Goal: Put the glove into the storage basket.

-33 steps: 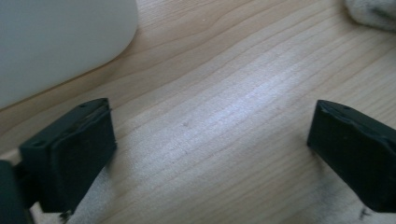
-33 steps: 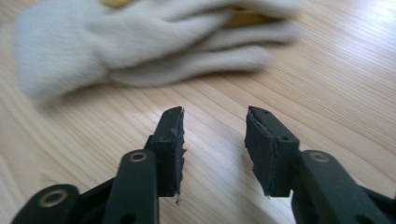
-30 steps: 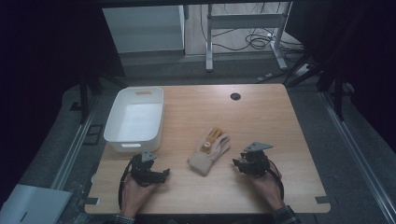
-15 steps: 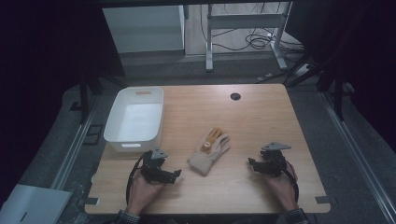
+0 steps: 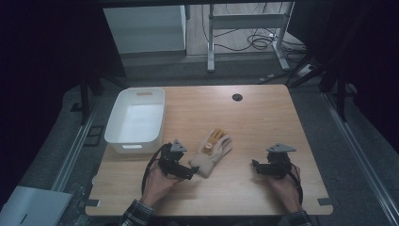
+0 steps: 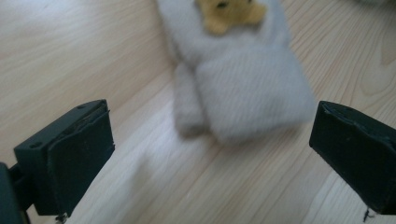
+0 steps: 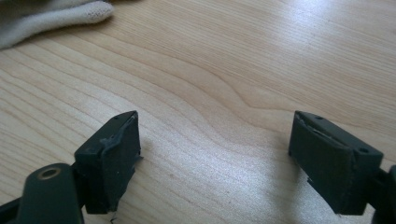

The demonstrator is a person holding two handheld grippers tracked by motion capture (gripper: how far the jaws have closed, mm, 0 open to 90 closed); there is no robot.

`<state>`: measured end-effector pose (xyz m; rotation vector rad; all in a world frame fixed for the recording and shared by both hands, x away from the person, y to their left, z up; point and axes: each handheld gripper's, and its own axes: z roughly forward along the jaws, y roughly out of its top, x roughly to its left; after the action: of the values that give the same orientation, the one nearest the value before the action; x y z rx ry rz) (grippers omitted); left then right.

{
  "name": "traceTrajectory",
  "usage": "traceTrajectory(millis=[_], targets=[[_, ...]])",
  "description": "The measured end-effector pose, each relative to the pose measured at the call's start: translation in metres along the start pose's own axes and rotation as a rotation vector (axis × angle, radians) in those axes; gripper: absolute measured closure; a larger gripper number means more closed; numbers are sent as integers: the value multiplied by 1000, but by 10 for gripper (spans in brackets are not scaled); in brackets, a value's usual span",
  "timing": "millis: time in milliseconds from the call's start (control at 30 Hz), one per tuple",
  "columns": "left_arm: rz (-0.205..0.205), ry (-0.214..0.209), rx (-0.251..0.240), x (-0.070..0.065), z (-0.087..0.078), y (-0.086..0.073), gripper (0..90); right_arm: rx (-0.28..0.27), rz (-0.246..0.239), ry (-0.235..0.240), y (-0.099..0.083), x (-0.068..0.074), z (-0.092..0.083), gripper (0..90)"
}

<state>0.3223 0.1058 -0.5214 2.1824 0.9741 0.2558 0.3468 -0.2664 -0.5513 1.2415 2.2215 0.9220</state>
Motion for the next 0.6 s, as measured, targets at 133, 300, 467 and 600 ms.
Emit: traceTrajectory(millis=[133, 300, 467, 600], targets=[[20, -11, 6, -5, 9, 16, 2, 2, -1, 2, 0, 0, 0, 156], [30, -25, 7, -8, 22, 30, 2, 2, -2, 2, 0, 0, 0, 155], [45, -17, 21, -10, 37, 44, 7, 2, -2, 2, 0, 0, 0, 154], [40, -20, 26, -10, 46, 50, 10, 3, -3, 2, 0, 0, 0, 153]])
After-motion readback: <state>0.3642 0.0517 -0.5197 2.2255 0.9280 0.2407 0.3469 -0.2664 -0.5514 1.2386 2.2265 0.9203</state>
